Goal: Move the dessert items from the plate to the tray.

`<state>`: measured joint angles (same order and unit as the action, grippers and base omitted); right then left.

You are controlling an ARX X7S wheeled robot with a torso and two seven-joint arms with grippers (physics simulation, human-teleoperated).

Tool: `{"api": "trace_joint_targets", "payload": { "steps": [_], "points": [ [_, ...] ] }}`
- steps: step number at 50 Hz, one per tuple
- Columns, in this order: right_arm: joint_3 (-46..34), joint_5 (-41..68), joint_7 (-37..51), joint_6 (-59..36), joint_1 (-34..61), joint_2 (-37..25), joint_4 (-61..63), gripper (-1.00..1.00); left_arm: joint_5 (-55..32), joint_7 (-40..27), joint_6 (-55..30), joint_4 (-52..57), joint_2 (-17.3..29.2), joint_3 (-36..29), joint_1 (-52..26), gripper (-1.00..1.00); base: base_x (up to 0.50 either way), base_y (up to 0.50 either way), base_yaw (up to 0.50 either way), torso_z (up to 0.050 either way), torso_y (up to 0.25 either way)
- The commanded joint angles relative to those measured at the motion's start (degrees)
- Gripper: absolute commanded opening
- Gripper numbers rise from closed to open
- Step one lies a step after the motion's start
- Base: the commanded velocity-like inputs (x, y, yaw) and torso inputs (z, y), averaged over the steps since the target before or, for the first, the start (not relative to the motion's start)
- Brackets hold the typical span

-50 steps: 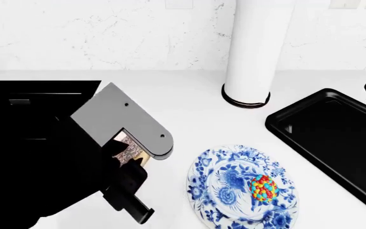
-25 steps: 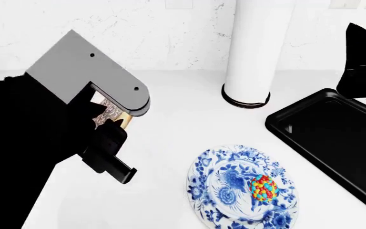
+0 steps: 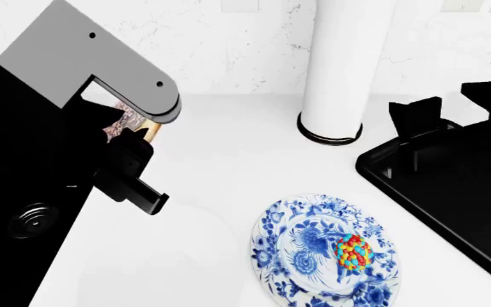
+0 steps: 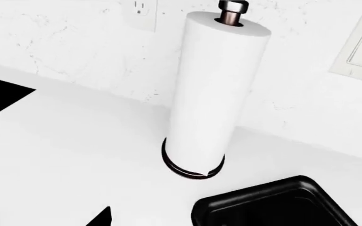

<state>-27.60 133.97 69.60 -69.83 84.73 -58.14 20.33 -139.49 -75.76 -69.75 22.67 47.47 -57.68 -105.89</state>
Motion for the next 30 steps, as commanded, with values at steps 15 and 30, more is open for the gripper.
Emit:
{"api": "trace_joint_targets", "payload": {
  "steps": [15, 30],
  "points": [
    [-11.7, 11.4, 3.8, -1.2, 4.0, -0.4, -2.3, 1.00, 2.2, 1.7, 0.5, 1.4, 1.3, 1.2, 0.5, -1.00, 0.00, 0.00, 0.00, 0.000, 0.000],
    [-15.2, 12.9, 1.5, -1.7, 0.4, 0.7, -3.4, 1.00, 3.1, 1.5, 0.0, 1.1, 1.4, 0.3, -0.2, -1.00, 0.00, 0.00, 0.00, 0.000, 0.000]
  ]
}}
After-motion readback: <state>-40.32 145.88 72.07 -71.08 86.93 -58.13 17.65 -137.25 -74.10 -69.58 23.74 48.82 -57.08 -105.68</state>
